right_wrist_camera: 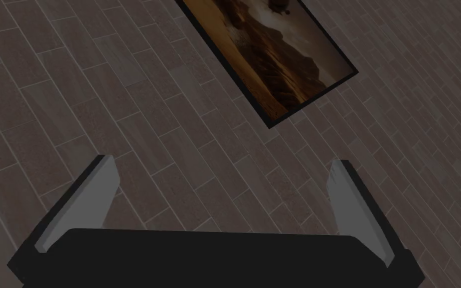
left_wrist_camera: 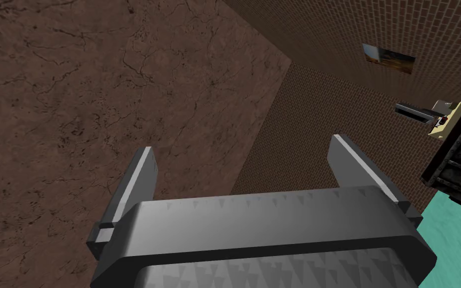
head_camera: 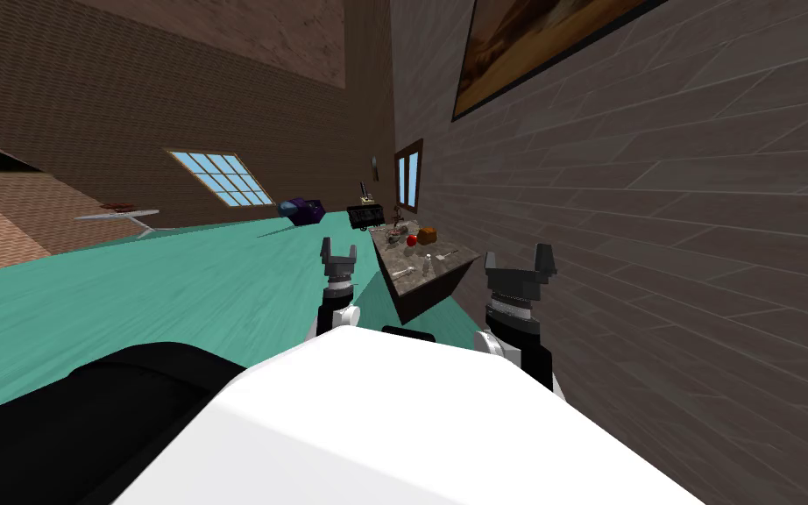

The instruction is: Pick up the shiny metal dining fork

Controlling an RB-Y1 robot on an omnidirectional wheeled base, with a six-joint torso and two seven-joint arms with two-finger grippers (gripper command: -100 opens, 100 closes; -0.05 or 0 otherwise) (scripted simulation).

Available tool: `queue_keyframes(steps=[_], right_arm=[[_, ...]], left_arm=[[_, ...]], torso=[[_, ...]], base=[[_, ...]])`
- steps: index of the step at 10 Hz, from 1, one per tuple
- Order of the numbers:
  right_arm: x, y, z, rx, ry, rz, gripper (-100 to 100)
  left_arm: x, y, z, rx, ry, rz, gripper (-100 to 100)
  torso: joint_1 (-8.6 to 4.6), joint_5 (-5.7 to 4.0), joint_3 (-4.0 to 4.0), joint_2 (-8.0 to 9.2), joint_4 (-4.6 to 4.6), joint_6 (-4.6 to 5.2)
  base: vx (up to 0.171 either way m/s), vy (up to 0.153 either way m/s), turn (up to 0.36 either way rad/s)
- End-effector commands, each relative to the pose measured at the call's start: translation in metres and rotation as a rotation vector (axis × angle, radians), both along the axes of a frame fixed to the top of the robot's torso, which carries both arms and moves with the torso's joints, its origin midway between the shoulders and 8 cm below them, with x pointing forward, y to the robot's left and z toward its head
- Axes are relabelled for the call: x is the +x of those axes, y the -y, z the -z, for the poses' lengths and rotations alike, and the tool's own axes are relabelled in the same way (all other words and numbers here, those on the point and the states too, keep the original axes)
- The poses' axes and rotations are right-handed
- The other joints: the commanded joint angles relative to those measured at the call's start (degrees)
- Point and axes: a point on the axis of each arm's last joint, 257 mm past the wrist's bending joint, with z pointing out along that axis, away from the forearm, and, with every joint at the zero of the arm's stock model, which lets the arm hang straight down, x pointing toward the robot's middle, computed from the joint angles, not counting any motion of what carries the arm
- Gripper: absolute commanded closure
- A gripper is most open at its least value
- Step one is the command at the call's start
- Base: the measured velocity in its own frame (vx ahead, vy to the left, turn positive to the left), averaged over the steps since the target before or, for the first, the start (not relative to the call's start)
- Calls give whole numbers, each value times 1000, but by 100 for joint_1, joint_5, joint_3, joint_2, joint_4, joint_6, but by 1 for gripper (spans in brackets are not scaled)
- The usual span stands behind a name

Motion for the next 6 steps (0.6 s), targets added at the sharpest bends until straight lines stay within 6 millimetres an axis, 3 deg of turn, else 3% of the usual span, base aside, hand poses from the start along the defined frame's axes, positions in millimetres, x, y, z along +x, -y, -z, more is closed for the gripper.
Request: queue_keyframes(steps=[1, 6], right_arm=[[0, 0, 0, 0, 0, 0, 0], [0, 0, 0, 0, 0, 0, 0]], left_arm=[[0, -1, 5, 26, -22, 9, -100], [-6, -25, 45, 94, -184, 20, -100]], torso=[[0, 0, 0, 0, 0, 0], [-34, -8, 7, 13, 3, 2]], base=[[-11, -17, -67], [-23, -75, -145]])
